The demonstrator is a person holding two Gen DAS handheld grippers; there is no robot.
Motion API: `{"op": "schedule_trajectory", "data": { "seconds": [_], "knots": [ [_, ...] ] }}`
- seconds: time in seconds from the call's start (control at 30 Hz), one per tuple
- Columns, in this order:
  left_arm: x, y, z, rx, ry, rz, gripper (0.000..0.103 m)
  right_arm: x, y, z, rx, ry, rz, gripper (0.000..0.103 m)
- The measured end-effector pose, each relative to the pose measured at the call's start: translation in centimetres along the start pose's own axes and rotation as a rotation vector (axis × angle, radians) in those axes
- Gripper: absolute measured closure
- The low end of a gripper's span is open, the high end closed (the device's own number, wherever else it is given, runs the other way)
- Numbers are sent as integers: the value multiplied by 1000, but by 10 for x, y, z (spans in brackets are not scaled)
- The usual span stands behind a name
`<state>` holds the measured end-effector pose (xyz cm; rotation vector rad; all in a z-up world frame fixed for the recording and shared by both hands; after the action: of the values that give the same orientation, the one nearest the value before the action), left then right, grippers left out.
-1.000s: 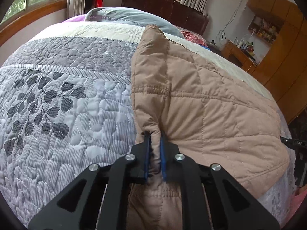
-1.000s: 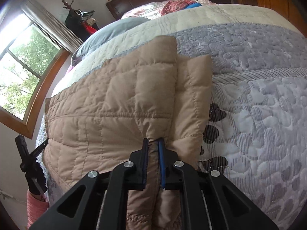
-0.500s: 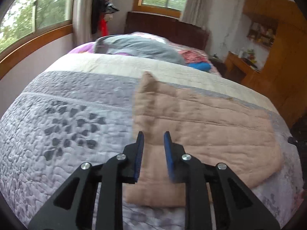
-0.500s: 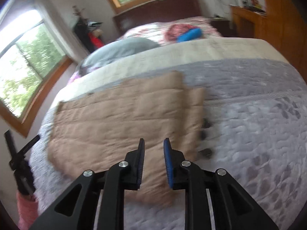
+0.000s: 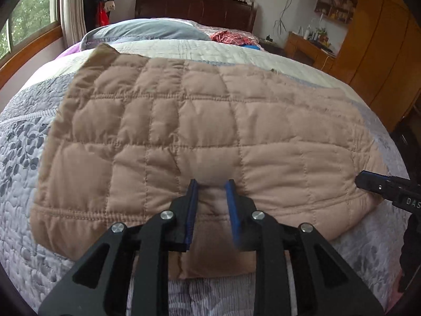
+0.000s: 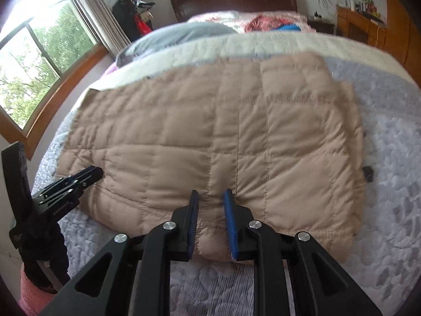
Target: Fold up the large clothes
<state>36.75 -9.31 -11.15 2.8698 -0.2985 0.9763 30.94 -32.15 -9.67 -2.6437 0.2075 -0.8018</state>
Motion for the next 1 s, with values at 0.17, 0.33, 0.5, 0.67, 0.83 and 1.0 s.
{"op": "schedule_trajectory", "data": {
  "seconds": [0.17, 0.33, 0.5, 0.67, 0.83, 1.0],
  "knots": [
    [-8, 0, 7, -4, 12, 6, 81, -7, 0, 21, -46, -3, -18, 87],
    [-12, 4, 9, 16, 25, 17, 82, -9, 0, 26, -61, 11, -13, 87],
    [1, -2, -5, -22, -42, -4, 82, -3, -4, 13, -11, -18, -7, 82],
    [25, -50, -48, -36, 41, -69, 80, 14, 14, -46, 84, 90, 20, 45],
    [48, -132, -44, 2, 14, -183, 36, 43, 76, -72, 72, 144, 140, 24],
    [50, -189, -7, -158, -82, -338, 34, 58, 123, -48, 131, 83, 205, 19]
  ]
}}
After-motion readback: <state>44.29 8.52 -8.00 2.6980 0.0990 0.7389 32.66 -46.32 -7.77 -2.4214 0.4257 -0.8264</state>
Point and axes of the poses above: each gripper's, at about its wrist camera, not at the fingertips, and z roughly the way its jaws point, y to its right, x to its top, the point moved 3 cm from there along z, roughly the way its jaws point, and after that the axes turned 9 degrees about x, right-handed, at the moved point
